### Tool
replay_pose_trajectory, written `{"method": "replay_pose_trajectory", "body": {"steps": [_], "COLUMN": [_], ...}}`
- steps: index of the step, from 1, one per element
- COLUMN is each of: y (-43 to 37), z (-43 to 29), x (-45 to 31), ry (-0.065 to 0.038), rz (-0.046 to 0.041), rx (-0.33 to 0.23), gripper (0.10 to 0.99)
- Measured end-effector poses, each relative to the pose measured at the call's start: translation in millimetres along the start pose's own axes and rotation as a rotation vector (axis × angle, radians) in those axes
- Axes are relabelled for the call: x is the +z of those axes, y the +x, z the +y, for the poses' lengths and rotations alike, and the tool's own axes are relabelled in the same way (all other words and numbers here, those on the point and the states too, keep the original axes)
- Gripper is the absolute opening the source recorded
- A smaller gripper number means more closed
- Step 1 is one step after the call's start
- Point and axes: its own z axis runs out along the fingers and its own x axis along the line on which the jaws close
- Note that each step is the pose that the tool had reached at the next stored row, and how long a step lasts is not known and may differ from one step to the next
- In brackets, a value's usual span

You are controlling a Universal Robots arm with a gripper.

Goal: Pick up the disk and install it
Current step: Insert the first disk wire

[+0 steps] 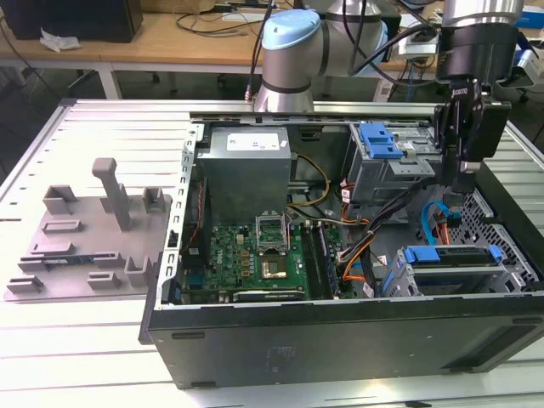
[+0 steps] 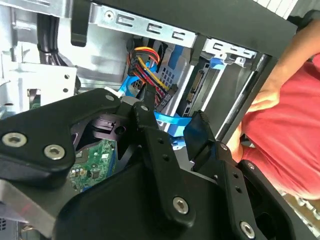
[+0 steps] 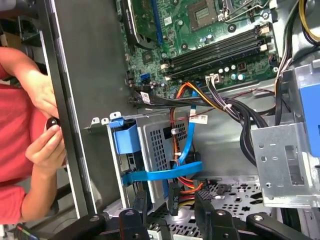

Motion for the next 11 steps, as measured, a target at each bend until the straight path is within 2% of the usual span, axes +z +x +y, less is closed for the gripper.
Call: {"method": "replay_pose_trajectory", "body": {"steps": [1, 2, 3, 4, 7, 11], "y": [-0.2, -0.3, -0.5, -1.3, -4.0, -5.5], "z": [0.0, 0.0, 0.0, 0.2, 0.8, 0.0], "x": [0.2, 0.4, 0.6, 1.9, 6.3, 7.4], "ry": [0.004, 0.007, 0.009, 0.007, -0.002, 0.000], "rz": [0.0208, 0.0362, 0.0446, 0.0475, 0.0494, 0.0535], "rx": [0.004, 0.006, 0.008, 0.013, 0.032, 0.035], "gripper": [0.506, 0.506, 0.506, 0.506, 0.506, 0.490]}}
